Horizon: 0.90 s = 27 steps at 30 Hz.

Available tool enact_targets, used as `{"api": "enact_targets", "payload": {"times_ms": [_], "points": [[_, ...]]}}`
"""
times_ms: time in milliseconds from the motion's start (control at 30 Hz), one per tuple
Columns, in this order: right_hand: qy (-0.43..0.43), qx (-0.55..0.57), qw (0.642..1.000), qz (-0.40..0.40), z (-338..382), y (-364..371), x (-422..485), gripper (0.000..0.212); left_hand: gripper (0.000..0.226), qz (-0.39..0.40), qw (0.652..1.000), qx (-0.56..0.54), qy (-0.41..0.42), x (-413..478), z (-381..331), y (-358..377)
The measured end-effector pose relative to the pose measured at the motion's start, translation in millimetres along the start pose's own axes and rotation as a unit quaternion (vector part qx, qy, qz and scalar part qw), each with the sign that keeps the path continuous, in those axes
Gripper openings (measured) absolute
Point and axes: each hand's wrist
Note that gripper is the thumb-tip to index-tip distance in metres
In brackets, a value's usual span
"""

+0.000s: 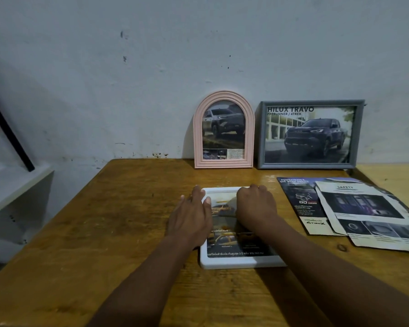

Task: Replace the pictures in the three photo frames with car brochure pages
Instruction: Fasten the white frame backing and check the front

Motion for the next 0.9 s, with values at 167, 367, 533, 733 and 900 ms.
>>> {"api": "enact_targets", "payload": {"times_ms": [167,367,533,733,900], "points": [[0.006,0.169,0.985,-0.025,24,10,9,0.021,0.053,0.001,1.000,-0.021,-0.006,3,5,3],[-0.169,0.187,0.967,0.037,16,21,13,0.027,0.054,0.000,0.999,-0.030,-0.021,1,5,2],[-0.245,0.116,0.961,0.052,-16,4,7,0.043,0.053,0.008,1.000,-0.005,-0.015,-3,0,-5],[-0.174,-0.017,0.984,0.040,-44,-14,-15,0.044,0.050,0.002,1.000,-0.006,-0.004,-5,-3,-7],[-0.018,0.020,1.000,0.005,-3,-5,-30,0.028,0.051,0.002,1.000,-0.011,-0.020,-1,4,2]]}}
Point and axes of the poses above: each hand's wrist, its own x-axis towards the middle knuckle, its own y-axis out of the palm, z = x × y, and after that the axes turned 7 degrees about x, right-handed
